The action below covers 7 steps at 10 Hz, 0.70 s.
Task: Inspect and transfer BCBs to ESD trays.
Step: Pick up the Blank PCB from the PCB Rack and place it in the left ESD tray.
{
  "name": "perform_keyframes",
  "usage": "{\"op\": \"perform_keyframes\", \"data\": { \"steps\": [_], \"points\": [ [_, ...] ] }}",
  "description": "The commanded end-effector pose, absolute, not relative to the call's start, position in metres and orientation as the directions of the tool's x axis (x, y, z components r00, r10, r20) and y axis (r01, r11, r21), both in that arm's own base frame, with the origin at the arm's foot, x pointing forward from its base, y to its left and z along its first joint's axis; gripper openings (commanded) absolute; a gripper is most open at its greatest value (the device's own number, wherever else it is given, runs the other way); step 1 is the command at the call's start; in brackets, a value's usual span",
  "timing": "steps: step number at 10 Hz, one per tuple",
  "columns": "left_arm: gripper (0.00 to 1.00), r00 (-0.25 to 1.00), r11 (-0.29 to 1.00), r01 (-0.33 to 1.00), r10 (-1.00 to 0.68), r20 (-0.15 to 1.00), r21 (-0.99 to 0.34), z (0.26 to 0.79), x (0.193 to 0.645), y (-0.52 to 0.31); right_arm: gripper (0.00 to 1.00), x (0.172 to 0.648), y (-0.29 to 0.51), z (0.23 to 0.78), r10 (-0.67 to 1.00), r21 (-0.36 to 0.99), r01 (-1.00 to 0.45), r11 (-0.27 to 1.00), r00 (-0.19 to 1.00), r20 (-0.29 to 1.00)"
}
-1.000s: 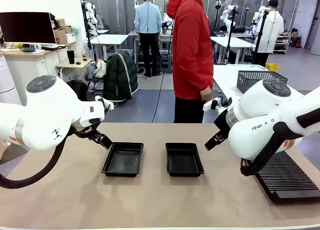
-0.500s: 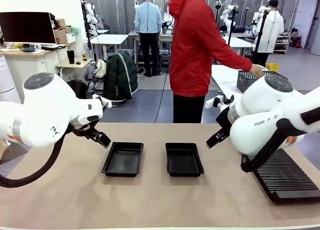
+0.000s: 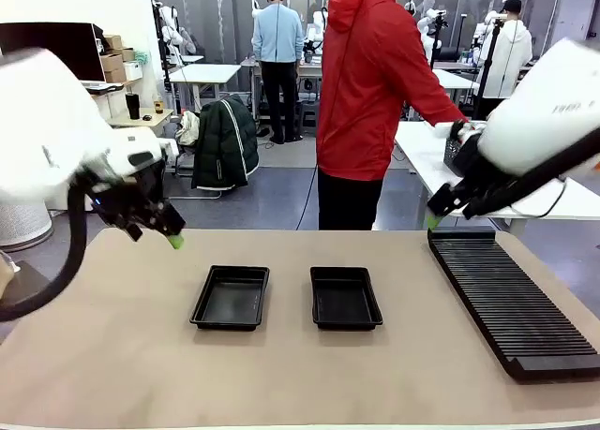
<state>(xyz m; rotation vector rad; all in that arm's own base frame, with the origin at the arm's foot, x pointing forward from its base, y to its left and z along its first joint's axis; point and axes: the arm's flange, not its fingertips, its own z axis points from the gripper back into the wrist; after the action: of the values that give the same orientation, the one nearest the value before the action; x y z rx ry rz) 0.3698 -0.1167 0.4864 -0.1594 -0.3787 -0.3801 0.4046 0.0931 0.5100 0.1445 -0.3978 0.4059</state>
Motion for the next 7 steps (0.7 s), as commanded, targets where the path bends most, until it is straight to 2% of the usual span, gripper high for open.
{"op": "perform_keyframes", "data": {
  "steps": [1, 4, 7],
  "points": [
    [1.0, 0.915, 0.938, 0.302, -0.235, 0.329, -0.171, 0.532, 0.37, -0.099, 1.0, 0.42, 0.061, 0.547, 0.266, 0.141, -0.331, 0.933, 0.899, 0.349],
    [1.0, 0.942, 0.93, 0.205, -0.103, 0.318, -0.306, 0.593, 0.357, -0.067, 1.0, 0.44, 0.01, 0.591, 0.149, 0.312, -0.211, 0.926, 0.966, 0.209],
    [1.0, 0.943, 0.909, 0.123, 0.019, 0.333, -0.398, 0.624, 0.356, -0.034, 1.0, 0.457, -0.029, 0.619, 0.055, 0.44, -0.095, 0.893, 0.993, 0.102]
  ]
}}
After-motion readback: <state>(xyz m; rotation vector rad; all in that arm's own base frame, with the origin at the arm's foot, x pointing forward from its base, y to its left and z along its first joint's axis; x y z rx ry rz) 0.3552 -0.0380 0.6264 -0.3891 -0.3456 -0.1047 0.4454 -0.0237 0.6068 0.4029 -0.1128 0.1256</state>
